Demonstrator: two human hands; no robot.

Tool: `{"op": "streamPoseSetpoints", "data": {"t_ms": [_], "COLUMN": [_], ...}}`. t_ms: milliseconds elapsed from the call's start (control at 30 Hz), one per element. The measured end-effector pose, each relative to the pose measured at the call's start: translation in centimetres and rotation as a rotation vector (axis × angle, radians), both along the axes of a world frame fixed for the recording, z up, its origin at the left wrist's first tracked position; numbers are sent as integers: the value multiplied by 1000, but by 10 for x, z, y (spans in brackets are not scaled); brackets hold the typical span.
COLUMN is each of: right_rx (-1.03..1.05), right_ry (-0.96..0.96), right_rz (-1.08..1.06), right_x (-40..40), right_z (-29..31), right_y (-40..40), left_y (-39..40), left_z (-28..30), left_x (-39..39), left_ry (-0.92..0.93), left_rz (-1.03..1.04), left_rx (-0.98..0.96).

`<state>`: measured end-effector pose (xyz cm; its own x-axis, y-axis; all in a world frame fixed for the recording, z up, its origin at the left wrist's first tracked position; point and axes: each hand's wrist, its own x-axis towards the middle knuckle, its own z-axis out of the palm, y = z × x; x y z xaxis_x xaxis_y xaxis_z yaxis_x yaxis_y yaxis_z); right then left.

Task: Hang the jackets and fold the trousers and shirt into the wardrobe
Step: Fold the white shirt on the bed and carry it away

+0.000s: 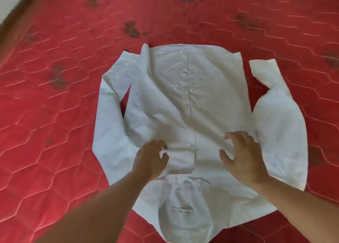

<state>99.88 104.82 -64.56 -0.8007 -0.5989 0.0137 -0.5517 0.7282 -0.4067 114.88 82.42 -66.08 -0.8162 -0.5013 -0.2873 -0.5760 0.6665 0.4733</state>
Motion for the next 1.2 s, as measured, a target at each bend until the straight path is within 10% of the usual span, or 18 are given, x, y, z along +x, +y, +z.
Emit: {"op": "streamPoseSetpoints", "data": {"t_ms": [133,300,600,800,1000,1200], "right_rx": [29,98,76,12,-78,-73], "right_ry": [-226,-285,-202,-573,-1041,-544], "right_rz": [281,379,223,15,-76,-73], "right_x": [57,108,117,97,89,53], "right_z": [-5,-17,-27,-20,-13,-25], "right_y": [-89,-169,-280,-352,-430,-427], "left_y": [-61,-124,-206,-228,-243,-247], "left_z": [-4,-11,-19,8,8,4], "left_x": [42,72,45,61,81,62], "left_ry": [-71,-17,65,166,16,270], "left_rz": [388,881,840,568,375,792], "left_rx": [-116,212,455,1169,1379,1433]}}
